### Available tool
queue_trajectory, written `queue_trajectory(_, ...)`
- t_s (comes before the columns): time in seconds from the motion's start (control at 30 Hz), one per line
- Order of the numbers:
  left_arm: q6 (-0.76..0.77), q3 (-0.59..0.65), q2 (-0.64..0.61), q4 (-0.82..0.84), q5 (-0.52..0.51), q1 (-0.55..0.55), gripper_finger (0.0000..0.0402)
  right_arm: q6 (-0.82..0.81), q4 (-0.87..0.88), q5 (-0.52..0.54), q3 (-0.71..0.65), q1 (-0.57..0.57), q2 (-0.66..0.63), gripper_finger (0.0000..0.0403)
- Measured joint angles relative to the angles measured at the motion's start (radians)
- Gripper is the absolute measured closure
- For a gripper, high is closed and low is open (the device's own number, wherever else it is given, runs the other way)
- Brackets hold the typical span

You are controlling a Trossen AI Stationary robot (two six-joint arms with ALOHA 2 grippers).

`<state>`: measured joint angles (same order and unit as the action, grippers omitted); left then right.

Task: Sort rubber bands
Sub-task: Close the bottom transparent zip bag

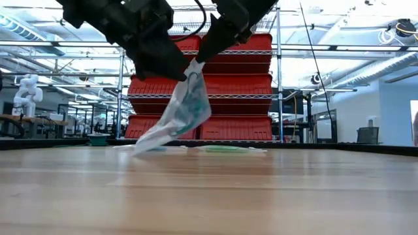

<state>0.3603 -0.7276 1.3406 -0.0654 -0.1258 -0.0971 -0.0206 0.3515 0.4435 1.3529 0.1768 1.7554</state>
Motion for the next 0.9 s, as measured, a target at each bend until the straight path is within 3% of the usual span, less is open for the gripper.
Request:
queue_trajectory(0.13, 0.0, -0.015, 0.013, -0.001, -0.112, -0.007, 0.0185, -0.006, -0.005, 0.001, 0.0, 0.008, 0.003, 0.0403)
queue_trajectory(0.4, -0.069, -0.045, 0.008, -0.008, -0.15, -0.06, 0.0184, -0.012, 0.01, 0.002, 0.0, 0.015, 0.005, 0.0403)
queue_trajectory(0.57, -0.135, -0.05, 0.008, -0.005, -0.26, -0.1, 0.0184, -0.023, 0.011, 0.002, 0.0, 0.015, 0.005, 0.0403)
queue_trajectory(0.9, -0.159, -0.05, 0.052, -0.028, -0.254, -0.087, 0.0185, -0.007, -0.035, 0.001, -0.001, 0.015, 0.005, 0.0403)
